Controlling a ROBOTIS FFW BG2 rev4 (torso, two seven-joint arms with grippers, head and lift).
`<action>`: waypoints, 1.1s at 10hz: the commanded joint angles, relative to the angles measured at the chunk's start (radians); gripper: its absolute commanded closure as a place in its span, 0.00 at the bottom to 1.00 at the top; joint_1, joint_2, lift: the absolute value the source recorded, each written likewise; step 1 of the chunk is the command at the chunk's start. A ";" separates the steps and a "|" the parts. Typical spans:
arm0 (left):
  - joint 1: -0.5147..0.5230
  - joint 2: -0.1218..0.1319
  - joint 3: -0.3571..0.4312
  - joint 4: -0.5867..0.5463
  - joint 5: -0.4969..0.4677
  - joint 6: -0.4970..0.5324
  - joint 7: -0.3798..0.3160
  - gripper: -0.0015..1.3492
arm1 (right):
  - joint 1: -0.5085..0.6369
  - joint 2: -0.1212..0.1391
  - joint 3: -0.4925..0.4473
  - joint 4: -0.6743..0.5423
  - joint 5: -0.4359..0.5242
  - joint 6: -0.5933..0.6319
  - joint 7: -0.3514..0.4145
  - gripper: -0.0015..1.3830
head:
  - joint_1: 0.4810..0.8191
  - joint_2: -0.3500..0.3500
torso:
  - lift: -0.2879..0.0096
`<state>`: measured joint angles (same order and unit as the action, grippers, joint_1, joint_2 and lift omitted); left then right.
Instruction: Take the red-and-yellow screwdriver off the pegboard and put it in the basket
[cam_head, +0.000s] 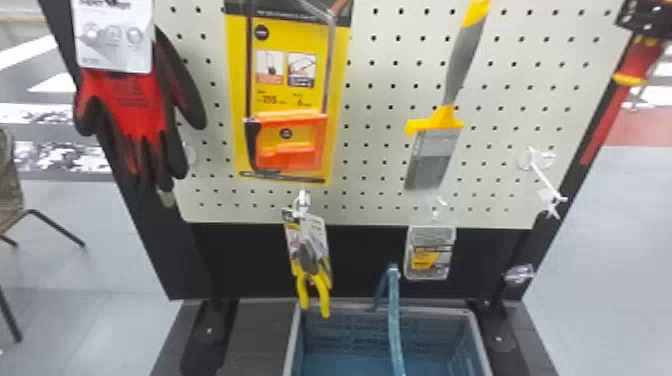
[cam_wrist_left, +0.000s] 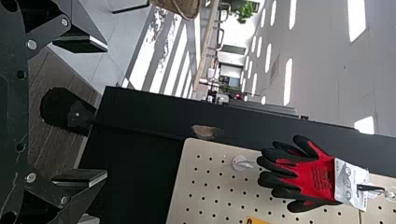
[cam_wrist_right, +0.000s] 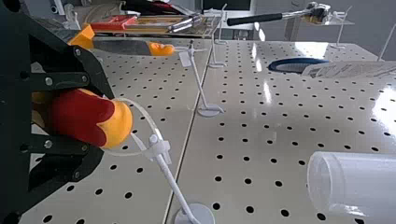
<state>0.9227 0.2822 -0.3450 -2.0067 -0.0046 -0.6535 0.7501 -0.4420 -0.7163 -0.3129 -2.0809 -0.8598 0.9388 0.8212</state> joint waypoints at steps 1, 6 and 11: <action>-0.001 0.000 0.000 0.000 0.000 0.000 0.000 0.24 | -0.002 0.000 0.000 0.001 -0.001 0.000 -0.002 0.76 | 0.20 0.50 | 0.63; -0.005 -0.002 0.000 0.000 0.000 0.002 0.000 0.24 | -0.006 0.000 0.002 0.003 -0.001 0.000 -0.011 0.76 | 0.20 0.50 | 0.63; -0.003 0.000 0.001 0.000 0.000 0.002 0.000 0.24 | -0.015 -0.009 0.002 -0.002 -0.001 0.000 -0.020 0.80 | 0.20 0.50 | 0.63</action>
<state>0.9193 0.2820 -0.3437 -2.0065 -0.0046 -0.6521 0.7501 -0.4568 -0.7235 -0.3114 -2.0822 -0.8606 0.9388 0.8013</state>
